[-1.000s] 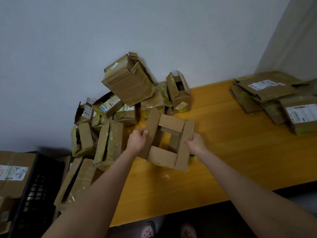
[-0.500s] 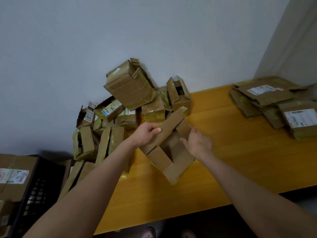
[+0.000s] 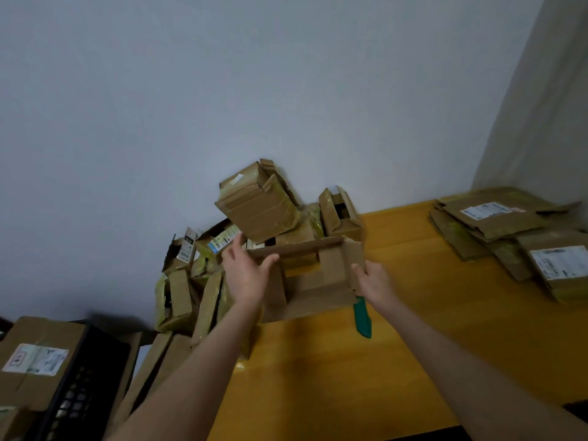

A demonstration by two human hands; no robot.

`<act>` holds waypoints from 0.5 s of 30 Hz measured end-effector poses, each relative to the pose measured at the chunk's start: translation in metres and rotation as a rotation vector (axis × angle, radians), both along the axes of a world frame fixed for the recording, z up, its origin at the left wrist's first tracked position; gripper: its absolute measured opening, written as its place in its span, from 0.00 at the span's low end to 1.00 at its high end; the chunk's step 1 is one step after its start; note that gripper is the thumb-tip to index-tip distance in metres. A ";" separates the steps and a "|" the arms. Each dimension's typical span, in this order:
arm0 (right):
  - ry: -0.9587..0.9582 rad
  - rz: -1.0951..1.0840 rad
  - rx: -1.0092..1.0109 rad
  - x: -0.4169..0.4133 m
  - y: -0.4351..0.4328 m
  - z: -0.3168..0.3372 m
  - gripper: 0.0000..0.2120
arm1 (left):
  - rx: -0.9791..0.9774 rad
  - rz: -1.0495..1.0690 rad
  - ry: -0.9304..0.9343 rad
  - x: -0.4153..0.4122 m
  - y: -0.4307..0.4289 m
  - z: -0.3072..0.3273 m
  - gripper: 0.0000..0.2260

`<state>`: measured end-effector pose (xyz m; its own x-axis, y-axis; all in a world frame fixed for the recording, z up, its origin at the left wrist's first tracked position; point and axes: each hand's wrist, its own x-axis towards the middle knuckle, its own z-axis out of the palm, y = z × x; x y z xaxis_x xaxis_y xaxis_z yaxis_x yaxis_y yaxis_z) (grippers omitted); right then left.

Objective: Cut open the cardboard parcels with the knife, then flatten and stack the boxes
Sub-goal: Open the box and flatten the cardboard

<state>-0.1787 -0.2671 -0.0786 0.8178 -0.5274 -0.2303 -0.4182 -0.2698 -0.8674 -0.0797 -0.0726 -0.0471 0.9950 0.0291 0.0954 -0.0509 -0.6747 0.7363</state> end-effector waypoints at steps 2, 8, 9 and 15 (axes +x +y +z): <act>-0.036 -0.021 0.046 -0.002 -0.001 0.009 0.14 | -0.097 0.057 0.246 -0.005 0.006 -0.009 0.47; -0.098 -0.090 0.211 -0.007 -0.010 0.016 0.10 | -0.230 -0.108 0.383 -0.001 0.006 -0.011 0.39; -0.117 -0.116 0.254 -0.008 -0.012 0.017 0.07 | -0.266 -0.170 0.405 -0.001 0.005 -0.006 0.34; -0.174 -0.260 0.495 -0.021 -0.034 0.008 0.08 | -0.391 -0.455 0.565 0.009 0.028 0.008 0.08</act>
